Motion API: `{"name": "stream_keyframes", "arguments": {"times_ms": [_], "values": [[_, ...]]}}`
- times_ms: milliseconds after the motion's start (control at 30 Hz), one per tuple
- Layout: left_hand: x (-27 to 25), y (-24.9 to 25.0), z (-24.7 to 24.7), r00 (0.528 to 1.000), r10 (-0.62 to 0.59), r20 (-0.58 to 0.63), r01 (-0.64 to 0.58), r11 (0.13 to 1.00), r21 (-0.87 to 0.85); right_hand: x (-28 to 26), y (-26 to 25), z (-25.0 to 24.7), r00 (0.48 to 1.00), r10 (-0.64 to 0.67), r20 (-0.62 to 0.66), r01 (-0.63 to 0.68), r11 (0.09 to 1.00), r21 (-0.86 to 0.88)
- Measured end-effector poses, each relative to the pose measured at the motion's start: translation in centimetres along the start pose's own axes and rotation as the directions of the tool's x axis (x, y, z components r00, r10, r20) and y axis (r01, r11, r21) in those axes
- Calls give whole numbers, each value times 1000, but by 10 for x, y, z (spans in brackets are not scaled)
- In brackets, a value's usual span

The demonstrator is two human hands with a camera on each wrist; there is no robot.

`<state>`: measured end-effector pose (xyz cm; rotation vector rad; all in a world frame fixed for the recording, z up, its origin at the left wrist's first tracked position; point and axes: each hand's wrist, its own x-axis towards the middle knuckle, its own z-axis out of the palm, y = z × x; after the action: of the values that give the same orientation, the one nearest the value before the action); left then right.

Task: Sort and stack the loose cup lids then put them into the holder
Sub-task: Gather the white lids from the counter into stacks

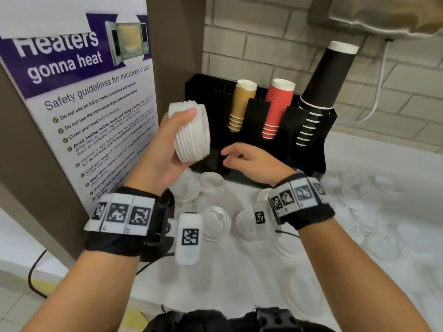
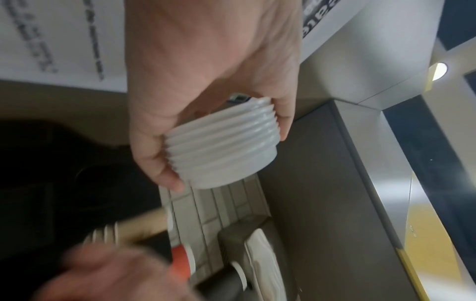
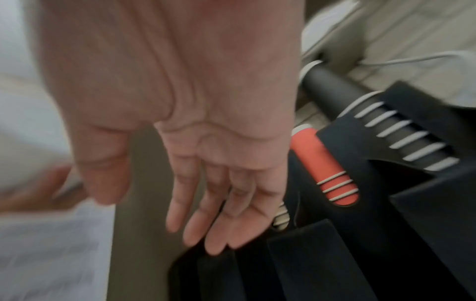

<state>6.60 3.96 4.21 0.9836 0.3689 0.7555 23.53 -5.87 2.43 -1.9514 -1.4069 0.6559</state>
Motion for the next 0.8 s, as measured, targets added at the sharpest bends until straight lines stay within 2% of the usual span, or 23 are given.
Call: {"name": "stream_keyframes", "arguments": {"times_ms": [67,133,233,267,300,400,467,533,633,800], "values": [[0,9,-6,1000,10,9,-10,1000,27,16,-3,15,972,3,235,61,962,-265],[-3,12,-12,1000,27,1,-27,999,43,25,-8,37,899,22,438,202,866,-458],[-8,11,-19,999,41,0,-41,999,29,28,-10,72,818,80,569,357,705,-613],[-10,11,-21,999,44,6,-44,999,23,28,-9,81,807,96,583,390,654,-648],[-12,10,-22,999,46,12,-46,999,20,29,-8,85,811,87,579,398,643,-654],[-14,11,-22,999,52,14,-52,998,26,42,-12,81,895,-62,442,330,757,-563],[-15,11,-20,999,54,-4,-54,998,23,56,-18,80,924,-100,369,311,757,-575],[-15,10,-19,998,53,-27,-53,998,24,64,-24,85,919,-61,390,309,726,-614],[-16,9,-18,998,56,-43,-54,998,40,69,-23,94,905,-52,422,319,738,-594],[-16,8,-17,997,49,-59,-46,998,48,73,-19,89,926,-80,370,292,774,-561]]}}
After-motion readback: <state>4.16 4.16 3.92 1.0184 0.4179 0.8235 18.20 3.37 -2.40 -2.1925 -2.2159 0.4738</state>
